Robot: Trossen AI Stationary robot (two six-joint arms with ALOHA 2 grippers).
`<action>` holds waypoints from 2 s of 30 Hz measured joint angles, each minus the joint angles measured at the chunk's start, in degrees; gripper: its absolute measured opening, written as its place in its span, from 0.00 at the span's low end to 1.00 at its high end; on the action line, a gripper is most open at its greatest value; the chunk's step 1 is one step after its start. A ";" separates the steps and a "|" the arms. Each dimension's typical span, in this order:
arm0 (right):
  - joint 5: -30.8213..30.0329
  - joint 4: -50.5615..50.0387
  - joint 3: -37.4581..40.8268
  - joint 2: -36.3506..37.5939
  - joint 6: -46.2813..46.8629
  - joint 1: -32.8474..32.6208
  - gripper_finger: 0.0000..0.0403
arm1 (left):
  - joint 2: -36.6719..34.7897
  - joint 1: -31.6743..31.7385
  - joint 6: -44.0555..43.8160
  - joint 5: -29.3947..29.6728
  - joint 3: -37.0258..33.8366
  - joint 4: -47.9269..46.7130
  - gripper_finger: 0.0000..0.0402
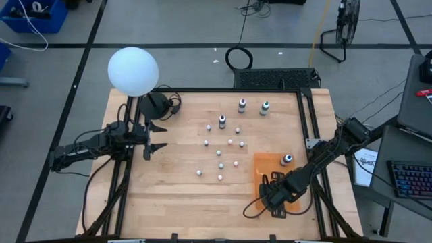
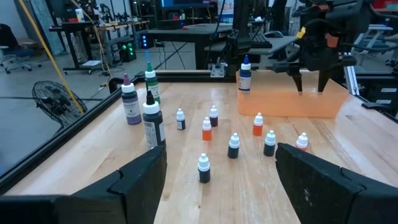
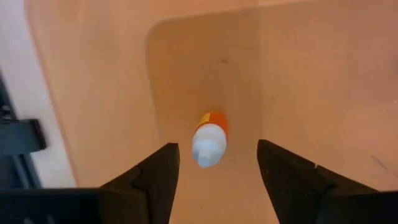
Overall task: Pick & Place food coloring
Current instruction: Put the big green food coloring bottle into the orange bin
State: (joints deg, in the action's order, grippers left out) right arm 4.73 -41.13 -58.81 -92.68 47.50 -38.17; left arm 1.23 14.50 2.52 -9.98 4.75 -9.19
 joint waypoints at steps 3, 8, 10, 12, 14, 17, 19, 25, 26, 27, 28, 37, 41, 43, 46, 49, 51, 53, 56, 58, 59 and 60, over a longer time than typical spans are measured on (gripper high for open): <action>1.81 -1.58 0.00 1.98 1.81 1.87 0.50 | 0.00 -0.01 0.00 0.00 0.01 0.00 0.74; 2.80 -4.36 0.00 6.84 0.71 4.11 0.49 | 0.00 -0.01 0.02 0.00 0.00 -0.02 0.74; 2.61 -5.10 0.00 8.88 -2.60 5.25 0.49 | -0.01 -0.01 0.00 0.00 0.00 0.00 0.74; 0.79 -5.30 0.00 11.01 -6.66 6.68 0.49 | 0.00 -0.01 0.00 0.00 0.01 -0.02 0.74; -2.53 -5.25 0.00 13.37 -11.34 8.43 0.49 | 0.00 0.00 0.00 0.00 0.02 0.00 0.74; -10.82 -5.54 0.00 16.93 -19.04 11.51 0.49 | -0.01 -0.01 0.01 0.01 0.00 0.00 0.74; -18.07 -5.61 0.00 19.39 -24.34 13.56 0.49 | -0.01 -0.01 0.00 0.00 0.00 -0.01 0.74; -38.71 -6.09 0.00 26.32 -37.08 23.47 0.49 | 0.00 0.00 0.00 0.02 0.00 -0.02 0.74; -39.38 -6.11 0.00 27.30 -38.96 26.36 0.49 | 0.00 -0.01 0.00 0.00 0.01 -0.02 0.74; -38.99 -6.00 0.00 28.19 -40.60 29.67 0.49 | 0.00 -0.02 0.00 0.00 0.01 -0.02 0.74; -37.75 -5.53 0.00 28.88 -41.84 33.49 0.49 | -0.02 0.00 0.00 0.01 0.00 -0.02 0.74; -14.72 -2.40 -2.63 27.18 -51.19 66.86 0.49 | 0.00 0.00 0.00 0.02 0.00 -0.02 0.74; -9.72 -1.66 -2.69 23.56 -52.38 74.15 0.49 | 0.00 -0.02 0.02 0.02 0.00 -0.02 0.74; -8.70 -1.68 -2.69 21.22 -53.15 75.72 0.49 | 0.00 -0.02 0.00 0.00 0.02 -0.02 0.74; -8.96 -0.05 -2.69 17.63 -54.39 76.52 0.49 | -0.01 0.00 0.02 0.00 0.00 -0.02 0.74; -8.93 2.63 -2.70 13.79 -55.09 76.87 0.49 | 0.00 0.00 0.00 0.02 0.00 -0.02 0.74; -8.96 3.74 -2.71 11.51 -55.95 77.15 0.49 | -0.01 0.00 0.01 0.00 0.00 -0.02 0.74; -9.02 3.88 -2.75 9.52 -56.48 77.45 0.49 | -0.02 0.00 0.00 0.00 0.02 -0.02 0.74; -9.05 3.42 -2.73 7.43 -57.00 78.17 0.49 | 0.00 0.00 0.00 0.02 0.00 -0.02 0.74; -9.08 3.67 -2.73 6.87 -57.12 78.58 0.49 | 0.00 -0.01 0.00 0.00 0.02 -0.02 0.74; -9.09 3.64 -2.73 6.74 -57.30 78.70 0.49 | 0.00 -0.01 0.00 0.00 0.00 0.00 0.74; -9.11 3.64 -2.73 6.69 -57.39 78.72 0.49 | 0.00 0.00 0.00 0.00 0.00 -0.02 0.74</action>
State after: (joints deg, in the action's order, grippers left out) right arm -4.38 -37.50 -61.54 -86.00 -9.89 40.56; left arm 1.23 14.50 2.52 -9.98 4.75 -9.21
